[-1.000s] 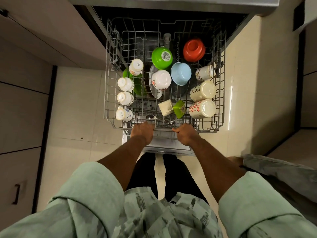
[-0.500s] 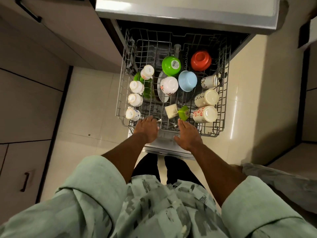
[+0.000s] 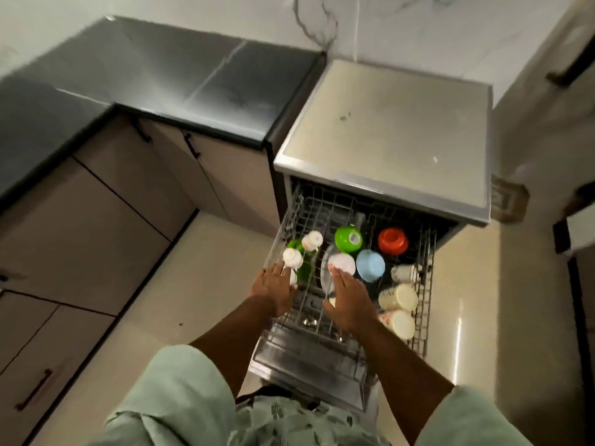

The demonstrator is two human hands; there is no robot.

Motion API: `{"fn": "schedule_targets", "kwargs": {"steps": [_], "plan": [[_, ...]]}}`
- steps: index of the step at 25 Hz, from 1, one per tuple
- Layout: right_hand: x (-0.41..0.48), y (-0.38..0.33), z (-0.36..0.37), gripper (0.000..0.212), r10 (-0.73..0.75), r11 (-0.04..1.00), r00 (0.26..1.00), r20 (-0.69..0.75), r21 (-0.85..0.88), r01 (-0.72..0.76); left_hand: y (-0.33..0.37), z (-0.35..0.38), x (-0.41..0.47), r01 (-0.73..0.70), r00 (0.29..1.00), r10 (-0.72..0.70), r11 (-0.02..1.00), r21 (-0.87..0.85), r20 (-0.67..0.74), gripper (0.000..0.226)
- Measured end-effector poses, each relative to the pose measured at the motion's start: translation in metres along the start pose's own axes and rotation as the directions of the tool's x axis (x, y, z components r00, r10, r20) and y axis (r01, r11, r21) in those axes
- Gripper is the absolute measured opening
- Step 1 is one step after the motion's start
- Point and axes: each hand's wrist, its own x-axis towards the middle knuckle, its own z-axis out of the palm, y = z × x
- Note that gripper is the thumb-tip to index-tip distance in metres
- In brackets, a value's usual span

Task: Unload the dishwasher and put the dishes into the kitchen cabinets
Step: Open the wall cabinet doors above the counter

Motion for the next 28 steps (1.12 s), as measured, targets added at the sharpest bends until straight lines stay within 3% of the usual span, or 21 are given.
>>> {"fn": "schedule_targets", "kwargs": {"steps": [5,10,15,20,28], "plan": [[0.032,-0.056,-0.024,0.086,-0.109,0.994,0.98,-0.167,-0.039,0.104,-0.045,-0.049,-0.006,0.066,0.981,-0.077,0.996,-0.068,-0.177,0.062],[0.068,-0.135,-0.033,0.087,-0.208,0.976,0.948,-0.24,-0.111,0.186,-0.117,-0.077,-0.02,0.126,0.942,-0.153,0.986,-0.107,-0.298,0.069],[0.11,-0.232,-0.052,0.088,-0.234,0.969,0.908,-0.347,-0.155,0.19,-0.207,-0.116,-0.034,0.119,0.878,-0.161,0.986,-0.12,-0.451,0.074],[0.148,-0.34,-0.097,0.087,-0.289,0.957,0.813,-0.505,-0.163,0.239,-0.298,-0.193,-0.041,0.105,0.824,-0.117,0.993,-0.054,-0.554,0.076],[0.209,-0.421,-0.212,0.086,-0.415,0.91,0.662,-0.624,-0.278,0.308,-0.367,-0.344,-0.018,0.044,0.701,-0.058,0.998,-0.038,-0.711,0.078]]}}
